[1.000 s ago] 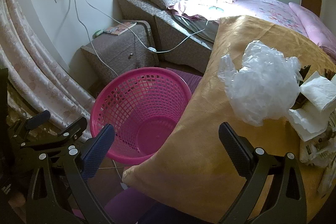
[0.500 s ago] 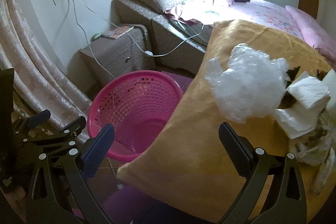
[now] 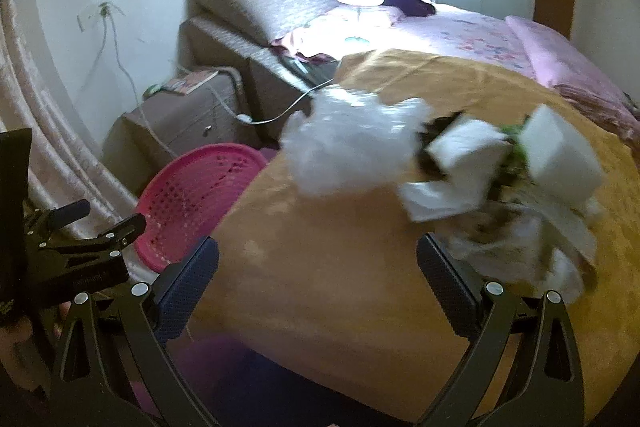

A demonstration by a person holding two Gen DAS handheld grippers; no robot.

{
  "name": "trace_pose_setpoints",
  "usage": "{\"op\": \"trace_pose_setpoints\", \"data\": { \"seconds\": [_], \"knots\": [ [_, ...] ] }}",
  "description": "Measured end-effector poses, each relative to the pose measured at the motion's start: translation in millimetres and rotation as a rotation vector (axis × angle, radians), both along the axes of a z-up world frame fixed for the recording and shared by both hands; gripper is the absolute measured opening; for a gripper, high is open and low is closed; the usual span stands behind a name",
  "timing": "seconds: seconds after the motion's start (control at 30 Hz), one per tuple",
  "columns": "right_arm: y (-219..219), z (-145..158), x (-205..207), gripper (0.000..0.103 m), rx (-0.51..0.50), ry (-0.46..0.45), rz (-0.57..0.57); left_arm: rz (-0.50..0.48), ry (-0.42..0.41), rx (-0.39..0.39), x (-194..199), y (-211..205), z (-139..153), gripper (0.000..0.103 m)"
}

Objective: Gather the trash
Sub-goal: 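Move both tools over the trash pile on the gold bedspread, then grasp the crumpled clear plastic bag with the left tool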

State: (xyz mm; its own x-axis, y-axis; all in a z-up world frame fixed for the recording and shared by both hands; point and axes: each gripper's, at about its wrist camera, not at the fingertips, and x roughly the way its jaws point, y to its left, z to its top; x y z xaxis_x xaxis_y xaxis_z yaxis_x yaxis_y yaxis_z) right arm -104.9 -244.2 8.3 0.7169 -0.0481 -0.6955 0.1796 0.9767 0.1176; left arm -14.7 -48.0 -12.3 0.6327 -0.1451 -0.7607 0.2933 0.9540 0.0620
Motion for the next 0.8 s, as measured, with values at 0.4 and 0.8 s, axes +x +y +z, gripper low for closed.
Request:
{"op": "trace_pose_setpoints", "data": {
  "seconds": [0.4, 0.8],
  "knots": [
    [-50.2, 5.5, -33.4, 0.096, 0.003, -0.030, -0.120, -0.187, -0.068, -0.023, -15.5, -61.1, 21.6, 0.096],
    [-101.1, 2.7, -62.5, 0.096, 0.049, -0.056, -0.246, -0.368, -0.029, -0.085, -2.7, -144.9, 48.5, 0.096]
  ]
}}
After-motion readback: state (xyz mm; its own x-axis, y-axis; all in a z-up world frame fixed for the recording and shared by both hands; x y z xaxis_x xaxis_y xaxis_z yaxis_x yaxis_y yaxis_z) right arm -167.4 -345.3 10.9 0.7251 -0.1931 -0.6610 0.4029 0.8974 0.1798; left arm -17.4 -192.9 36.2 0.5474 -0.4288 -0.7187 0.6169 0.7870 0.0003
